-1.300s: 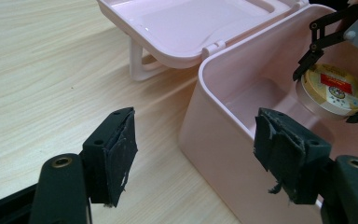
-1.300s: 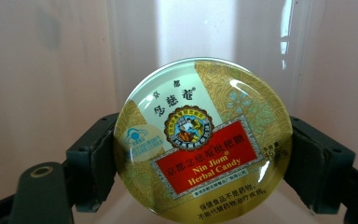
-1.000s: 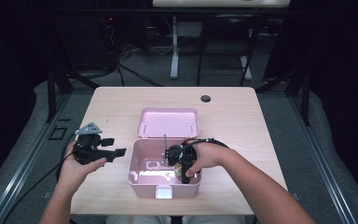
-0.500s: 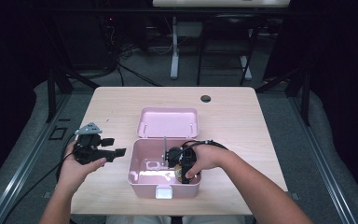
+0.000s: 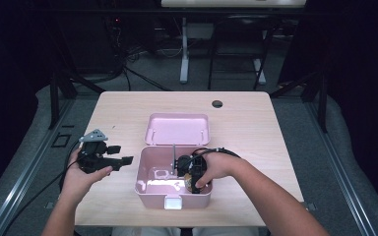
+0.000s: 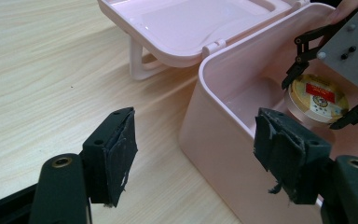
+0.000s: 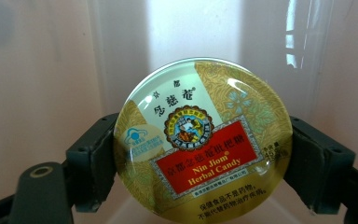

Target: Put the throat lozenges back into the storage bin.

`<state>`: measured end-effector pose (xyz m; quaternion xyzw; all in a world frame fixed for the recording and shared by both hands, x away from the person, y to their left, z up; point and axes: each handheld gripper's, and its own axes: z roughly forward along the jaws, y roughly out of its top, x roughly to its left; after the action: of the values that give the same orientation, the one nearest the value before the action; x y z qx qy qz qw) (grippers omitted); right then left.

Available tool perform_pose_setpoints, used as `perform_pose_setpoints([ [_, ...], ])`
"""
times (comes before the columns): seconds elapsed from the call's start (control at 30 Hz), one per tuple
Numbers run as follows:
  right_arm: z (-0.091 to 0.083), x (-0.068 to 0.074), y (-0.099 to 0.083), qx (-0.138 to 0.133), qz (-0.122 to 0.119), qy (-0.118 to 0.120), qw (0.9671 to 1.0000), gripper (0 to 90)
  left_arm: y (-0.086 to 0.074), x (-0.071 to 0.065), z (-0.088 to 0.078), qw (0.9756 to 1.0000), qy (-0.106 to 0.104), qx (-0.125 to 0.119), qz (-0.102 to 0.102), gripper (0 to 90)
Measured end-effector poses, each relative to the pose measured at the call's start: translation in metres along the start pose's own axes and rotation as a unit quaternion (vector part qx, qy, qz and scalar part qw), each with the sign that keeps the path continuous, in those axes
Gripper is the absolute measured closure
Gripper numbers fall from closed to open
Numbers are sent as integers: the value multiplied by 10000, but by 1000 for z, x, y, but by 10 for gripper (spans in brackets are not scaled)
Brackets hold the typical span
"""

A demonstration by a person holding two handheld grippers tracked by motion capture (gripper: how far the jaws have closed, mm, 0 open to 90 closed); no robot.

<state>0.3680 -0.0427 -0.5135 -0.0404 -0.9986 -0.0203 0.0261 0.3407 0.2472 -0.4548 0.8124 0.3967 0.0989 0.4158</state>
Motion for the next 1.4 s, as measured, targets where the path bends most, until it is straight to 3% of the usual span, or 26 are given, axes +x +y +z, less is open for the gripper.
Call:
perform_pose_setpoints([
  [0.67,-2,1,0,-34,-8,-34,10000,156,0,0,1,10000,-7,9,-15,297],
  [1.4,-38,6,-1,-314,49,-221,9993,196,0,-2,0,10000,-53,-25,-19,319],
])
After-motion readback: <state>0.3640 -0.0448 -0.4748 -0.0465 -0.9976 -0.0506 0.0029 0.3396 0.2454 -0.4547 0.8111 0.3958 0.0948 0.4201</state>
